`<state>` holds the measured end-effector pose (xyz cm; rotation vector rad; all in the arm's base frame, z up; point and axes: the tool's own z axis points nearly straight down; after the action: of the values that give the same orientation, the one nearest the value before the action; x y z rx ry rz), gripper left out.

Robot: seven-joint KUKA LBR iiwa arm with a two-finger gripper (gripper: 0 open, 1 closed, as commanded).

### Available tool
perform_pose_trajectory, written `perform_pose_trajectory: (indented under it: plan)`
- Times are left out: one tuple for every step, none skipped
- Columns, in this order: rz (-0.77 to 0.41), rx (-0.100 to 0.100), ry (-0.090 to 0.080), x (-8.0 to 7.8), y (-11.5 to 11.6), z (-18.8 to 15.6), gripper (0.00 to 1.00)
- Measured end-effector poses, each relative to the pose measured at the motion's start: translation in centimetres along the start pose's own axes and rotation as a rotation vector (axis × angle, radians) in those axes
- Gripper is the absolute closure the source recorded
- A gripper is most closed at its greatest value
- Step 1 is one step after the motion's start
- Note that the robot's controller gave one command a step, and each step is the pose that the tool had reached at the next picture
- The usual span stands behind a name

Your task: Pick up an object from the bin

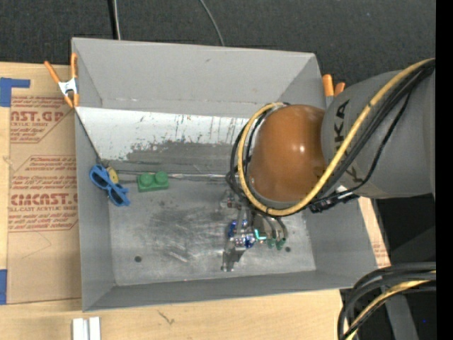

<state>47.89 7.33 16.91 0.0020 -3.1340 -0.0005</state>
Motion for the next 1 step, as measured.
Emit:
perform_pose_trajectory:
  plan:
    - [0.024, -0.004, -0.024, -2.00, -8.66, 9.64, 0.00]
